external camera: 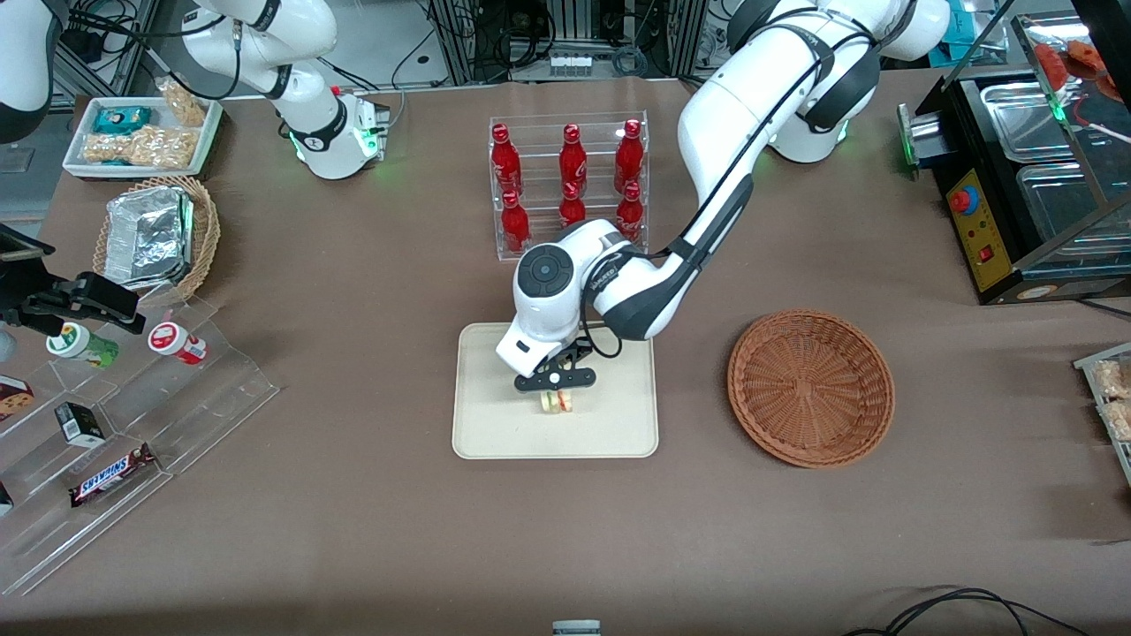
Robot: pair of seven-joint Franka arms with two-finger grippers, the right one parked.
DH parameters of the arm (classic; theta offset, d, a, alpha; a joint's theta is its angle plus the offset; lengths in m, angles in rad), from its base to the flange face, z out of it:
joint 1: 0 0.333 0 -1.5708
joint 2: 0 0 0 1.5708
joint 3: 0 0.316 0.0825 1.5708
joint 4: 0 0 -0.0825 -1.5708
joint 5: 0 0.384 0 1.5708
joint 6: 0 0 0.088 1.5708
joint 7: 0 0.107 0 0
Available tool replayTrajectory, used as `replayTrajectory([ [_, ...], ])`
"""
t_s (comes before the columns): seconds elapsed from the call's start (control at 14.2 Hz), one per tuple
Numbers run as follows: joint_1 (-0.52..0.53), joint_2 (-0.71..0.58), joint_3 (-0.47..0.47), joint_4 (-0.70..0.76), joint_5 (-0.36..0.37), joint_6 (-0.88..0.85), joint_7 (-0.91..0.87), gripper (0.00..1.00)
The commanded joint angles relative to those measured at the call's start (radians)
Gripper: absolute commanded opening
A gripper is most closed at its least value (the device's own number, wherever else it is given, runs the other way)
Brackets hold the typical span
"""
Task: Place sandwich from basket to tray
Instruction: 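Lower the sandwich onto the tray and open the left gripper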
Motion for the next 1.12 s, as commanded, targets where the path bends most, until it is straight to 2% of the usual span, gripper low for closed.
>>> replayTrajectory([
  [0.0,-0.012,0.011,0.011,0.031,0.013,0.002,-0.033,0.79],
  [0.14,-0.012,0.001,0.011,0.031,0.019,-0.002,-0.052,0.82],
  [0.21,-0.012,-0.002,0.011,0.031,0.018,-0.002,-0.053,0.98],
  [0.28,-0.012,-0.012,0.011,0.031,0.016,-0.002,-0.056,1.00],
  [0.42,-0.006,-0.047,0.011,0.030,0.007,-0.015,-0.058,1.00],
  [0.56,0.029,-0.131,0.006,0.007,0.001,-0.119,-0.050,1.00],
  [0.77,0.061,-0.267,0.005,-0.045,-0.046,-0.265,-0.002,1.00],
  [0.84,0.099,-0.319,0.005,-0.084,-0.080,-0.284,0.023,1.00],
  [0.91,0.148,-0.378,0.003,-0.114,-0.146,-0.319,0.070,1.00],
  [0.98,0.182,-0.424,0.003,-0.124,-0.204,-0.380,0.132,1.00],
  [1.05,0.216,-0.461,0.008,-0.124,-0.229,-0.472,0.185,1.00],
])
